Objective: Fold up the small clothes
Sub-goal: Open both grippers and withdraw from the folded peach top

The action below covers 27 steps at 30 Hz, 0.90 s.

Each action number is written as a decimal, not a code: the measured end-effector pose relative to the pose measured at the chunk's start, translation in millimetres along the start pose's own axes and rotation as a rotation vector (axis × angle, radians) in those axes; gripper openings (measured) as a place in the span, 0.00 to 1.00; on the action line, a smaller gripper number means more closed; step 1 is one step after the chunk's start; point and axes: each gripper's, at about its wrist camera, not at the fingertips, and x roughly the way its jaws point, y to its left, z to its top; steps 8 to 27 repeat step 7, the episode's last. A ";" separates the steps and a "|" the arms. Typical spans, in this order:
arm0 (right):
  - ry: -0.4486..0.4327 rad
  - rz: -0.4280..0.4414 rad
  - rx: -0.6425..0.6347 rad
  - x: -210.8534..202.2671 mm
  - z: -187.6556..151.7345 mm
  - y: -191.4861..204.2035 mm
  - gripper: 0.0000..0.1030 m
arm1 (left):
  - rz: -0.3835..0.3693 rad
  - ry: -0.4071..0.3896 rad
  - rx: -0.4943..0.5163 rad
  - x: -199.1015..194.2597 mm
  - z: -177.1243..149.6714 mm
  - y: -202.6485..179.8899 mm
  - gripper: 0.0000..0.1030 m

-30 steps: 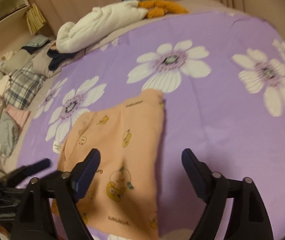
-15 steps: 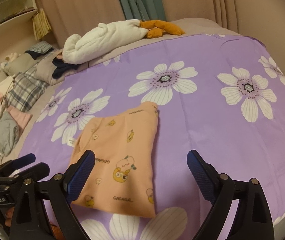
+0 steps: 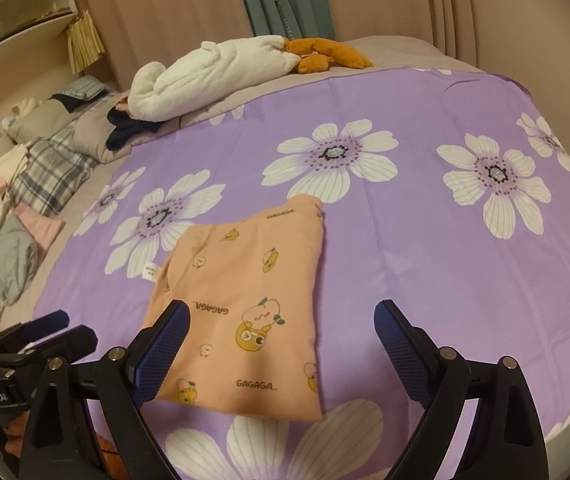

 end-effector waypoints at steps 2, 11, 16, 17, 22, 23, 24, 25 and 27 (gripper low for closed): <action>0.000 -0.002 -0.002 0.3 0.1 -0.2 0.90 | 0.001 -0.003 0.001 -2.2 -0.4 -0.2 1.00; -0.003 -0.021 -0.003 -1.8 -2.5 1.3 0.90 | 0.005 -0.010 0.003 -7.1 -0.4 -1.8 1.00; -0.003 -0.021 -0.003 -1.8 -2.5 1.3 0.90 | 0.005 -0.010 0.003 -7.1 -0.4 -1.8 1.00; -0.003 -0.021 -0.003 -1.8 -2.5 1.3 0.90 | 0.005 -0.010 0.003 -7.1 -0.4 -1.8 1.00; -0.003 -0.021 -0.003 -1.8 -2.5 1.3 0.90 | 0.005 -0.010 0.003 -7.1 -0.4 -1.8 1.00; -0.003 -0.021 -0.003 -1.8 -2.5 1.3 0.90 | 0.005 -0.010 0.003 -7.1 -0.4 -1.8 1.00; -0.003 -0.021 -0.003 -1.8 -2.5 1.3 0.90 | 0.005 -0.010 0.003 -7.1 -0.4 -1.8 1.00; -0.003 -0.021 -0.003 -1.8 -2.5 1.3 0.90 | 0.005 -0.010 0.003 -7.1 -0.4 -1.8 1.00; -0.003 -0.021 -0.003 -1.8 -2.5 1.3 0.90 | 0.005 -0.010 0.003 -7.1 -0.4 -1.8 1.00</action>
